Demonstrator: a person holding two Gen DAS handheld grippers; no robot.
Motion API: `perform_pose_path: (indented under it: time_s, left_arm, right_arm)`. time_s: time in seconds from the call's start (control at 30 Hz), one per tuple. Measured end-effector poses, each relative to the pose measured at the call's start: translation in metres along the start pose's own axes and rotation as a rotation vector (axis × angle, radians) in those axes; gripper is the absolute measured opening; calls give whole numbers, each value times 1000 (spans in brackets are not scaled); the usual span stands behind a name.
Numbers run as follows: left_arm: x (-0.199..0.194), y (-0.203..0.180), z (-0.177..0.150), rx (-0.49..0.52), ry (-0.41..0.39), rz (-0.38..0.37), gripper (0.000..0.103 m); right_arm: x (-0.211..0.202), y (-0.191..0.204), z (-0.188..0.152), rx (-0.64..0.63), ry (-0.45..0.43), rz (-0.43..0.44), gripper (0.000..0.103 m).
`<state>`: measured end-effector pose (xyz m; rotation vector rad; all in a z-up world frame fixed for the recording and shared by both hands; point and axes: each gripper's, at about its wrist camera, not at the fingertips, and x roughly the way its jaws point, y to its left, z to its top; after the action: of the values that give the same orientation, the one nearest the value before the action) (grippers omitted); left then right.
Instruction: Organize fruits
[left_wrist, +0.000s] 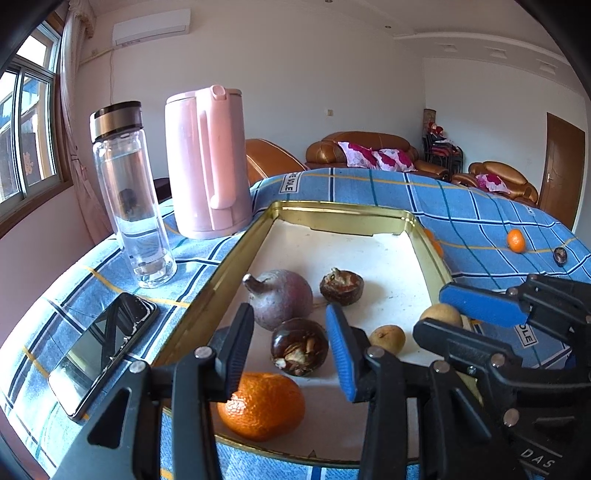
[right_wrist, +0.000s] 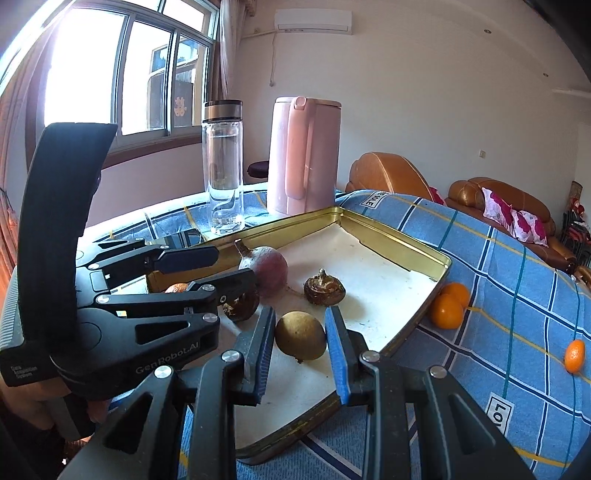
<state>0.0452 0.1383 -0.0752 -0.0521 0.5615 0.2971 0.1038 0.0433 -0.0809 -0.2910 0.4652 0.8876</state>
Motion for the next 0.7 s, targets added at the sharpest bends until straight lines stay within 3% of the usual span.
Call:
perform_pose_path:
  time_s: [0.03,0.1,0.13,0.2,0.33,0.47,0.7]
  left_arm:
    - [0,1,0,-4,-1,5,49]
    - [-3,2,0,-16,-14,9,59]
    - [-4,3,1,-22,-19,10,62]
    - [-7,2,2,-33,-33,6,74]
    - [-12,-1,6,-37,-60,3,77]
    - [-13,-8,10,-43,-82,7,95]
    - [-9,-19,27,-41,-87,-28,99]
  right_arm:
    - [-1,-1,0,4,-1,1,35]
    - [-3,-4,-1,18,-9,0,53]
    - [-5,-7,-1,30,-14,1,54]
    - [-9,-12,-3,48,-26,4,55]
    - [-21,-25,-8,41,-42,-53,55]
    - [-24,-54,-11,81,-7,-149,55]
    - [-3,-119,-3,264,103,-222,55]
